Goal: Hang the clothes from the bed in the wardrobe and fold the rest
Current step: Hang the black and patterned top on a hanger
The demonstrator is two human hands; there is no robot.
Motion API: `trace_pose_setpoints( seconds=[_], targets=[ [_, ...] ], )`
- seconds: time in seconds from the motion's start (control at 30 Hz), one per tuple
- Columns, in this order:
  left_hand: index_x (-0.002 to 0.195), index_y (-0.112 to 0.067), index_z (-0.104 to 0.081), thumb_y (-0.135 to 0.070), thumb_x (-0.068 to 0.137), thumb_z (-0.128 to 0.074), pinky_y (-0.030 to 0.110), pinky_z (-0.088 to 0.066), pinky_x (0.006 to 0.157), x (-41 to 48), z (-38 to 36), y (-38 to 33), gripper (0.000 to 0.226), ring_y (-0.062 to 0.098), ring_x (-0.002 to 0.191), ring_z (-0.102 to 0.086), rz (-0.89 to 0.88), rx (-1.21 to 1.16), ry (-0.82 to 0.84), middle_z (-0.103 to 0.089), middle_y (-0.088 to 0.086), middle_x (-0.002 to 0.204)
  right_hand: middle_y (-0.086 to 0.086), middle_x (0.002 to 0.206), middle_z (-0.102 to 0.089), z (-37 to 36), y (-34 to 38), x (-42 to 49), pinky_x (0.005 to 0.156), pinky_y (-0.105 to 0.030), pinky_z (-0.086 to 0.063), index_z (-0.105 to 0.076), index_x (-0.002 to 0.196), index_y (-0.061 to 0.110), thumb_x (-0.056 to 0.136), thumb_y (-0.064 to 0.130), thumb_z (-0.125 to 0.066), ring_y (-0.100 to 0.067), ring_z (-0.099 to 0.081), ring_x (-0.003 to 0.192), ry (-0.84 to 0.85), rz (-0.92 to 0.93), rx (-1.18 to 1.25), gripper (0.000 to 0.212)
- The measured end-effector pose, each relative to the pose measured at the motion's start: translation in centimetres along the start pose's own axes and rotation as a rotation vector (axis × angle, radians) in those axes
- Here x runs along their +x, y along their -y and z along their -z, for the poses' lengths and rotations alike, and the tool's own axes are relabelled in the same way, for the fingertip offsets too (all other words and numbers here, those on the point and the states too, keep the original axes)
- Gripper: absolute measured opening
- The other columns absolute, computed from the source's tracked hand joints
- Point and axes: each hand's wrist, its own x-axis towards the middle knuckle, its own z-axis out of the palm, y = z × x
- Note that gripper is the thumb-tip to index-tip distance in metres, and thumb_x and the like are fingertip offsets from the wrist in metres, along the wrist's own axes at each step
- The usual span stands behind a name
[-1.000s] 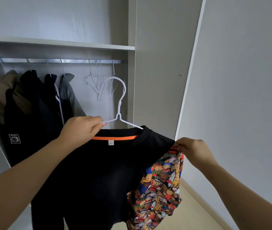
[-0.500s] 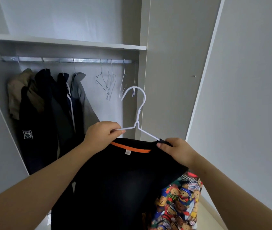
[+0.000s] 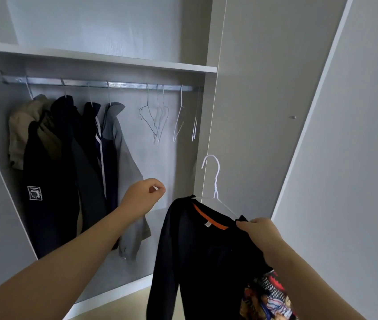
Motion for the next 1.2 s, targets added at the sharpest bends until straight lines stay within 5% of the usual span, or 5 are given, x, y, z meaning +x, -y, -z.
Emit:
trace_pose_setpoints(
  seconds=[0.17,0.47,0.7,0.87,1.2],
  targets=[
    [0.074,-0.026,-0.062,-0.018,0.088,-0.058,0.034,-0.051,0.078,4.8,0.7,1.9,0.017,0.026,0.081,-0.065,0.051,-0.054,-0.045,-0.063,-0.002,0.074,-0.014,0.071,-0.052,-4.0,2.8,3.7,0.058,-0.031,-0.040,-0.055,0.076,0.005,0.084,0.019,-0.064,-0.025,-0.051,0.061,0.050,-0.054,0.116,0.018],
    [0.069,-0.032,-0.060,-0.018,0.086,-0.058,0.015,-0.042,0.063,20.1,6.3,9.0,0.022,0.014,0.077,-0.060,0.028,0.002,-0.099,-0.064,-0.005,0.082,-0.013,0.069,-0.057,-15.7,12.6,14.1,0.060,-0.031,-0.043,-0.056,0.071,0.006,0.086,0.020,-0.062,-0.029,-0.057,0.066,0.056,-0.029,0.228,0.022],
    [0.093,-0.019,-0.067,-0.017,0.087,-0.055,0.028,-0.042,0.082,31.4,9.2,12.6,0.014,0.021,0.100,-0.052,-0.156,0.308,-0.129,-0.058,0.003,0.107,-0.015,0.071,-0.059,-23.4,18.0,20.3,0.064,-0.036,-0.046,-0.061,0.070,0.003,0.083,0.024,-0.065,-0.030,-0.060,0.067,0.053,-0.026,0.244,0.025],
    [0.113,-0.027,-0.062,-0.021,0.090,-0.050,0.033,-0.024,0.099,35.9,9.7,15.4,0.027,0.020,0.130,-0.025,-0.222,0.718,-0.072,-0.039,-0.004,0.138,-0.012,0.066,-0.052,-28.1,20.7,22.8,0.058,-0.030,-0.039,-0.057,0.067,0.007,0.081,0.024,-0.066,-0.023,-0.051,0.062,0.091,-0.012,0.213,0.024],
    [0.115,-0.024,-0.060,-0.015,0.088,-0.048,0.036,-0.033,0.097,41.6,13.1,17.5,0.031,0.026,0.128,-0.029,-0.015,0.688,-0.048,-0.029,0.001,0.144,-0.008,0.065,-0.046,-32.1,29.5,29.5,0.058,-0.031,-0.038,-0.044,0.060,0.011,0.086,0.016,-0.059,-0.021,-0.046,0.061,0.155,0.053,0.256,0.030]
  ],
)
